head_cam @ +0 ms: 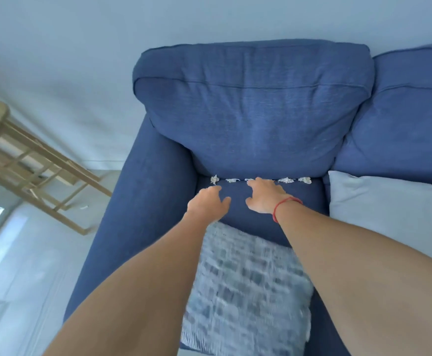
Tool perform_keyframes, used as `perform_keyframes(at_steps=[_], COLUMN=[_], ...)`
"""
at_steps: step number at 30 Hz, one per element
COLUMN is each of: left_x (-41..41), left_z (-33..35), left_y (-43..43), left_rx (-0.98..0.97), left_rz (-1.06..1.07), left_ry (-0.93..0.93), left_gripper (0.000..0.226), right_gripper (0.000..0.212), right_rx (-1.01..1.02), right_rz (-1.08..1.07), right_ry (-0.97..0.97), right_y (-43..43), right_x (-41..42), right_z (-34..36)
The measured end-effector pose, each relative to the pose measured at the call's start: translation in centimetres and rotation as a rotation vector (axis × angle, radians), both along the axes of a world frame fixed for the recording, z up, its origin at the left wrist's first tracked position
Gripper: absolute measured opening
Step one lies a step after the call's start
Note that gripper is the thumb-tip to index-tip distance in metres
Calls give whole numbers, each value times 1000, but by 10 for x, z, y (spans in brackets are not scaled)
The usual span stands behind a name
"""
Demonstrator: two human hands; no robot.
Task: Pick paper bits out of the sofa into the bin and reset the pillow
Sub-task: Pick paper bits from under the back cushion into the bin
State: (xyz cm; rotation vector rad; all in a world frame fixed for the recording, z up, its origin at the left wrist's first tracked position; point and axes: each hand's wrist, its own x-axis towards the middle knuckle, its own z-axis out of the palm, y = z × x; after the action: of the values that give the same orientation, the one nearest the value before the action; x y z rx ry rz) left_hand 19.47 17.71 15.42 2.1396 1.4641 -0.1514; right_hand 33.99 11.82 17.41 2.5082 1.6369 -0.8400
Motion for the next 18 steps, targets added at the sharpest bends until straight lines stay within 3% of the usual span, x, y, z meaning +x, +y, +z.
perform_keyframes(at_steps=[5,10,18], left_x=[1,8,25], left_z=[-10,-34,-76], left_y=[30,62,104], left_rx=[15,-62,-157], left_rz=[-16,-28,47], left_ry=[-1,79,78], left_gripper=[58,57,54], right_gripper=[46,58,55], right_rx=[35,-28,-123], right_rz=[13,-18,-26], right_ry=[48,110,150], right_y=[36,63,114], right_x=[-7,9,34], right_z=[-20,-49,-99])
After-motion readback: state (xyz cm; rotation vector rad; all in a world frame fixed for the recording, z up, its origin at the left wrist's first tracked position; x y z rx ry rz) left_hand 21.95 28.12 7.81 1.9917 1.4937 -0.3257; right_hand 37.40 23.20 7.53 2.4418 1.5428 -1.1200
